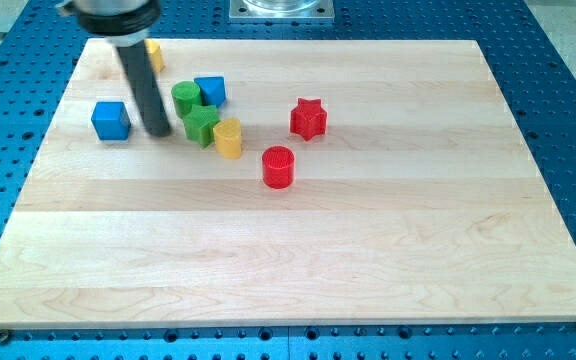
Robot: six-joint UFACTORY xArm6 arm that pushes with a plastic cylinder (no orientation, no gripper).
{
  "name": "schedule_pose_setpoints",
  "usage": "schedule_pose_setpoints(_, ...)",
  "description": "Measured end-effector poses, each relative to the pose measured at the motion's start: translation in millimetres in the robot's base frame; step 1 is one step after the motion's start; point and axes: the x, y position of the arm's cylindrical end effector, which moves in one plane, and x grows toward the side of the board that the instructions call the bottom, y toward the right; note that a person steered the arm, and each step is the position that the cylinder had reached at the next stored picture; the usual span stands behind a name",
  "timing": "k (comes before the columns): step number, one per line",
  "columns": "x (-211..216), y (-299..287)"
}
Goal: Move the green star to the top center
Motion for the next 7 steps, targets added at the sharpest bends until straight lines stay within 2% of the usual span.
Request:
schedule_pose_setpoints(1,-12.8,41.7)
schedule_pose_setpoints(2,25.6,-14.7)
schedule_pose_setpoints(3,32.2,41.2)
schedule_pose_setpoints(4,-14.8,95.8)
schedule_pose_setpoints(5,-2.4,100.3)
schedule_pose_setpoints(6,-27.2,124.6)
schedule_pose_setpoints(7,-67.3,123.0)
